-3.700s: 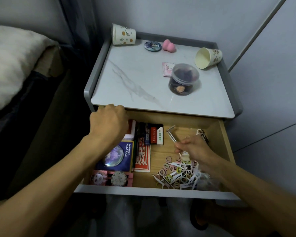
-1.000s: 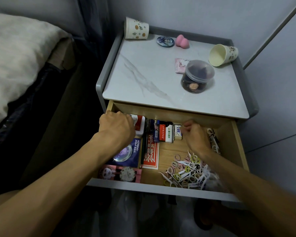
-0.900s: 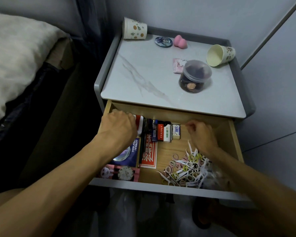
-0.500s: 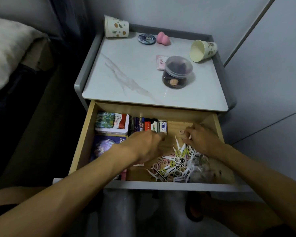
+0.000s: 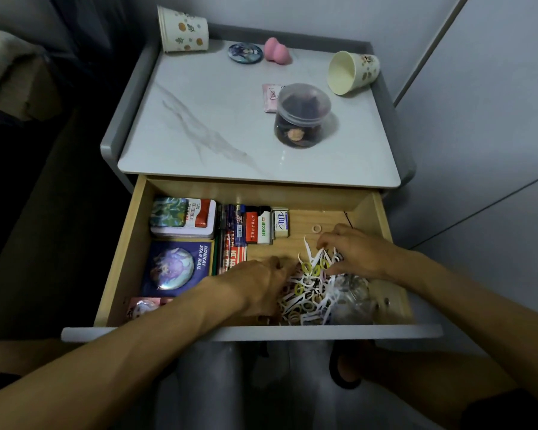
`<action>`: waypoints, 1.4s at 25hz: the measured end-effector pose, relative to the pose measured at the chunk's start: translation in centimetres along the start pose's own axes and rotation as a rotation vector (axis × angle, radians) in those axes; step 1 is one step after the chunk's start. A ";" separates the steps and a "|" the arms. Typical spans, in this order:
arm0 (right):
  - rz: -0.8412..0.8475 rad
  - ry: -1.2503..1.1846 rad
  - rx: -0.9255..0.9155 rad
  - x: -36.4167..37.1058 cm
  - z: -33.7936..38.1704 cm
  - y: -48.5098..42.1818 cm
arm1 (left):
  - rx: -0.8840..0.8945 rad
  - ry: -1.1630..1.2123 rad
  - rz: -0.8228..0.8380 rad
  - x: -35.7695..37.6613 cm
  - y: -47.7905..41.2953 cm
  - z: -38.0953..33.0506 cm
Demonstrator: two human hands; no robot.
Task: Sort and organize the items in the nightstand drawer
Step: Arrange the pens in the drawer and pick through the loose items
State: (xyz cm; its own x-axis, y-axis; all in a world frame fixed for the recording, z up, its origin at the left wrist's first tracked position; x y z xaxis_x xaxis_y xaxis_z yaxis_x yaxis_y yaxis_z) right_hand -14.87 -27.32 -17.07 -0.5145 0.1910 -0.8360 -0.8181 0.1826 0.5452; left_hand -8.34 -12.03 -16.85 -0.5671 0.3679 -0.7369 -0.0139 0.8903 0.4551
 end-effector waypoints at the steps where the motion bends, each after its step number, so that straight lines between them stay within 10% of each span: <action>1: 0.040 -0.005 -0.017 0.1 0.1 0.1 | 0.004 -0.011 0.003 0.1 0.0 0.0; 24: 0.041 0.006 -0.107 0.6 2.3 -0.2 | 0.098 -0.176 -0.054 1.1 -1.2 -1.7; 35: -0.188 -0.146 -0.072 -3.6 0.2 0.9 | -0.025 0.186 -0.168 -0.1 -1.3 0.4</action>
State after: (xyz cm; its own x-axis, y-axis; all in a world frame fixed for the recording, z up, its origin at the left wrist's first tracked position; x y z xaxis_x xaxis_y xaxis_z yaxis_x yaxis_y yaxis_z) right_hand -13.73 -27.64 -13.60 -0.3137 0.2982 -0.9015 -0.9148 0.1595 0.3711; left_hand -7.92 -13.06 -17.58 -0.6972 0.1575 -0.6994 -0.1397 0.9270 0.3480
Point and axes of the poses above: each hand's wrist, its own y-axis away from the middle knuckle, its own x-axis out of the palm, z = x × y, the point moved 7 cm from there along -y, towards the middle knuckle, and after that the axes turned 6 degrees about y, right-handed, at the moved point
